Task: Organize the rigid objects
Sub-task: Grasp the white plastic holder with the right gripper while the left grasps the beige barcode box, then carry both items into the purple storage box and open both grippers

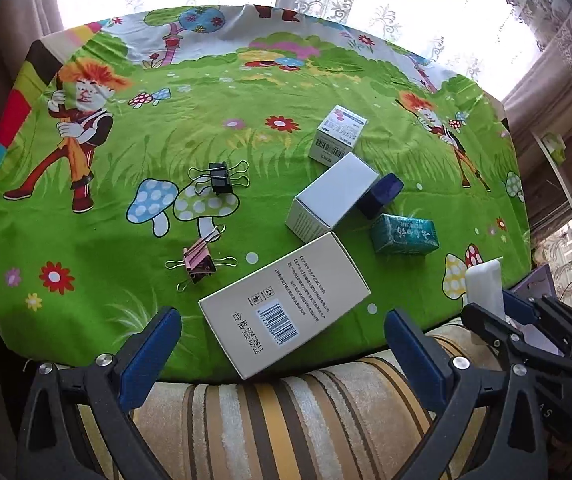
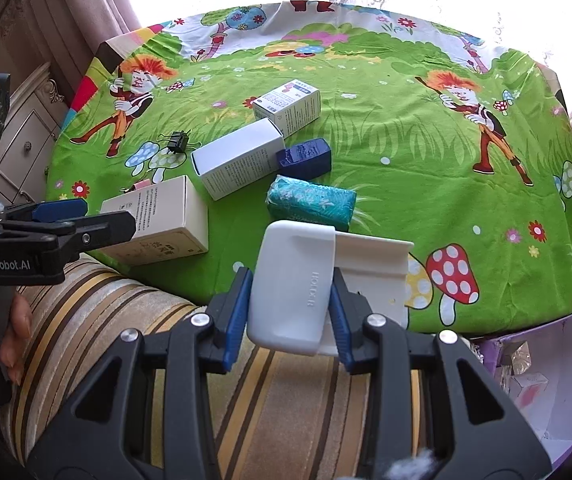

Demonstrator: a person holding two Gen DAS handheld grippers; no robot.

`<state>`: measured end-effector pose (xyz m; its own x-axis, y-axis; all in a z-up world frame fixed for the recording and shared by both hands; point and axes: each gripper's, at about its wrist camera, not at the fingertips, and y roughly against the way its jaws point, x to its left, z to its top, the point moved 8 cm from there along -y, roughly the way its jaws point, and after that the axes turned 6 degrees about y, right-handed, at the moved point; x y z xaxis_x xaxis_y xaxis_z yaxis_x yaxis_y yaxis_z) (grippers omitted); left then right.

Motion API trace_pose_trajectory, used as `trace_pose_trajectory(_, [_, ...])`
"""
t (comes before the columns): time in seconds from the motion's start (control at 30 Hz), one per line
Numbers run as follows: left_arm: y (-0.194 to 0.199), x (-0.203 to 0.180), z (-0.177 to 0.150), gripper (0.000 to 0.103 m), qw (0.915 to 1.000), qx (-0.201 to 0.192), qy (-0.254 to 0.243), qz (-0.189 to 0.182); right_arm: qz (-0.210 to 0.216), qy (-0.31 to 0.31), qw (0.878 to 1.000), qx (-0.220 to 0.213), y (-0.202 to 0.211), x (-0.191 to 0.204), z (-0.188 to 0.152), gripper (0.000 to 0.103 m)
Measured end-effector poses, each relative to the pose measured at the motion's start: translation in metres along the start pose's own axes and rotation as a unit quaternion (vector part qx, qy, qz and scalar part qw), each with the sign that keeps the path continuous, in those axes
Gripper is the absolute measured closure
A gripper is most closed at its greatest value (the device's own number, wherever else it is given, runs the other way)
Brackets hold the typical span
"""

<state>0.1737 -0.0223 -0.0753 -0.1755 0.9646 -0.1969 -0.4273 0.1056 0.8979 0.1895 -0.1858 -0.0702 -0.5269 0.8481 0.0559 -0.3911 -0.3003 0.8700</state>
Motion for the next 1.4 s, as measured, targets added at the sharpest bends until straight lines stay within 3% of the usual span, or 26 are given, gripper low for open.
trace_pose_trajectory(0.07, [-0.006, -0.001, 0.003, 0.0, 0.9988, 0.003, -0.044, 0.02, -0.003, -0.007, 1.0, -0.004, 0.008, -0.005, -0.003, 0.061])
trace_pose_trajectory(0.23, [-0.012, -0.013, 0.003, 0.0, 0.99, 0.004, -0.139, 0.027, -0.016, -0.019, 1.0, -0.01, 0.026, -0.021, -0.014, 0.061])
trace_pose_trajectory(0.37, [-0.023, -0.019, 0.001, 0.0, 0.9827, 0.016, -0.181, 0.036, -0.023, -0.036, 0.999, -0.011, 0.037, -0.034, -0.025, 0.061])
trace_pose_trajectory(0.47, [-0.033, -0.019, -0.001, 0.004, 0.9802, 0.031, -0.191, 0.043, -0.029, -0.046, 0.998, -0.012, 0.045, -0.044, -0.033, 0.061])
trace_pose_trajectory(0.53, [-0.037, -0.019, -0.004, 0.023, 0.9794, 0.044, -0.193, 0.041, -0.033, -0.054, 0.998, -0.013, 0.05, -0.051, -0.038, 0.061])
trace_pose_trajectory(0.63, [-0.041, -0.02, -0.009, 0.044, 0.9798, 0.059, -0.187, 0.039, -0.041, -0.069, 0.997, -0.017, 0.059, -0.065, -0.046, 0.061])
trace_pose_trajectory(0.7, [-0.038, -0.024, -0.01, 0.048, 0.9806, 0.057, -0.184, 0.035, -0.047, -0.079, 0.996, -0.02, 0.066, -0.074, -0.051, 0.061])
trace_pose_trajectory(0.97, [-0.008, -0.045, -0.01, 0.049, 0.986, 0.022, -0.165, 0.011, -0.067, -0.133, 0.988, -0.036, 0.096, -0.118, -0.08, 0.061])
trace_pose_trajectory(1.1, [0.011, -0.071, -0.01, 0.049, 0.9874, 0.003, -0.156, -0.023, -0.085, -0.162, 0.982, -0.044, 0.111, -0.143, -0.097, 0.061])
trace_pose_trajectory(1.4, [0.027, -0.172, -0.031, 0.049, 0.9761, 0.005, -0.181, -0.12, -0.116, -0.222, 0.966, -0.059, 0.137, -0.197, -0.135, 0.061])
